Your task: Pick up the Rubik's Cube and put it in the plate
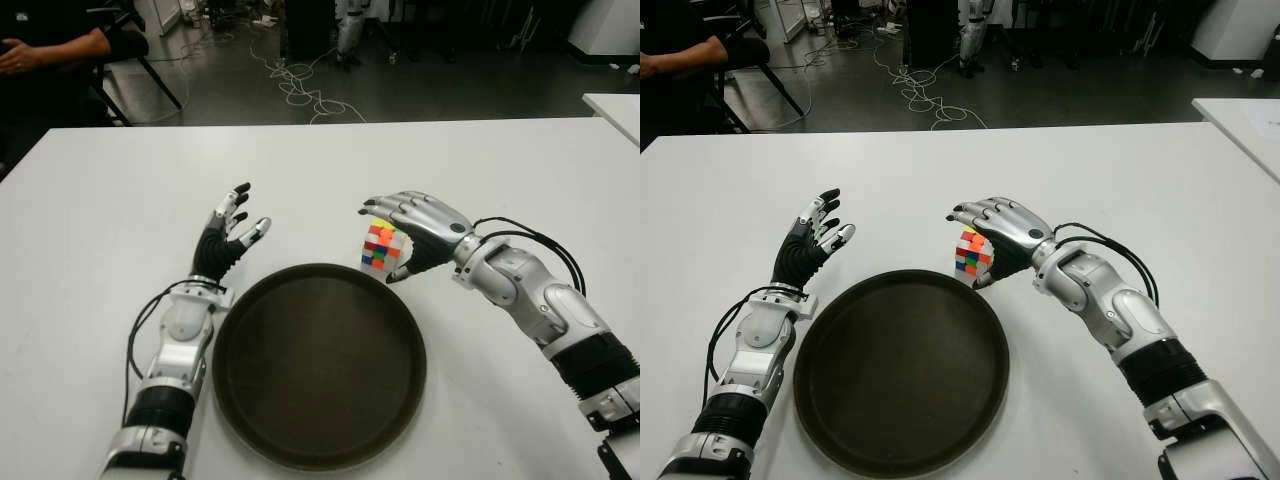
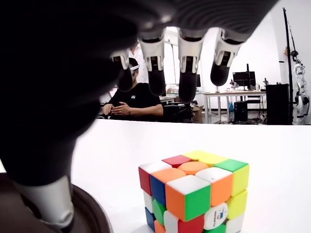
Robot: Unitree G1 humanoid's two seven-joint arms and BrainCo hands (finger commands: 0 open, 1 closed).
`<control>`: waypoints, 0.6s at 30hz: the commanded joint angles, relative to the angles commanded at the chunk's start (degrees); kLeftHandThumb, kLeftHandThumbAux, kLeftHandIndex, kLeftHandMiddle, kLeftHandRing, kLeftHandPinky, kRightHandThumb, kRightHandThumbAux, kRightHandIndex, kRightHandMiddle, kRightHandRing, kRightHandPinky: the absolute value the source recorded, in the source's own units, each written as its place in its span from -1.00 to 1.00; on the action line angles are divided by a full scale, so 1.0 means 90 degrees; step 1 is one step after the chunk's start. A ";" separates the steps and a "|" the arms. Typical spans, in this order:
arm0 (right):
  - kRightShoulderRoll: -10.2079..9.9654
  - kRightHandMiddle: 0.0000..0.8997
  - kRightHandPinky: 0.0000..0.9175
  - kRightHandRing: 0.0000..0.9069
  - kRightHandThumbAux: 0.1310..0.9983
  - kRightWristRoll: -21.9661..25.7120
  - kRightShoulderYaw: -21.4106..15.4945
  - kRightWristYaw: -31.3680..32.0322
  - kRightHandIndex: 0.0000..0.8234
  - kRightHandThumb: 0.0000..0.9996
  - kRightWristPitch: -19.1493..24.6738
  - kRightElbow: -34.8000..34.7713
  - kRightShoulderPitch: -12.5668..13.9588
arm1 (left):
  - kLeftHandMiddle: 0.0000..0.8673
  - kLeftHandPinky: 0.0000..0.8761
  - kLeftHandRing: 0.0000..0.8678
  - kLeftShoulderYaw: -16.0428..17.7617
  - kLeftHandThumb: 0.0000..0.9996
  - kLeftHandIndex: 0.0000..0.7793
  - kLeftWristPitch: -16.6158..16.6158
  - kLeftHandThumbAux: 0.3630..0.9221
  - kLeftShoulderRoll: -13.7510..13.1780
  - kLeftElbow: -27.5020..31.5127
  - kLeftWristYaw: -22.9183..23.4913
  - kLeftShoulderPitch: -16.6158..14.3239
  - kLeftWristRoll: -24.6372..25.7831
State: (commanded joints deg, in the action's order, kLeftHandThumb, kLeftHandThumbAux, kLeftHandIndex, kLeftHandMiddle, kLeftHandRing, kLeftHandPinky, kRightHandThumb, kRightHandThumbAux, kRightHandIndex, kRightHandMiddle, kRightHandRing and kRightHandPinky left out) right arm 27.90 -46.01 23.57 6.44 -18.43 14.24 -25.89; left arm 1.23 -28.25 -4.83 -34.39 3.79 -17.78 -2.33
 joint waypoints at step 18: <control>-0.0042 -0.72 -0.76 -0.70 0.43 -0.0026 0.0049 0.0009 -0.76 -1.00 0.0376 0.0006 -0.0034 | -0.79 -1.00 -0.92 0.0024 -1.00 -0.86 0.0010 -0.29 0.0019 -0.0006 -0.0033 0.0005 0.0038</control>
State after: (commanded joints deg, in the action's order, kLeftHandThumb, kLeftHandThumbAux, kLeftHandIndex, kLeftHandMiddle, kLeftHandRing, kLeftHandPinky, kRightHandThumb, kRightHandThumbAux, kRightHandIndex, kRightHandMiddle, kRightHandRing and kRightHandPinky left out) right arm 27.52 -46.24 24.01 6.52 -15.05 14.29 -26.19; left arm 1.44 -28.15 -4.66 -34.45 3.49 -17.74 -1.99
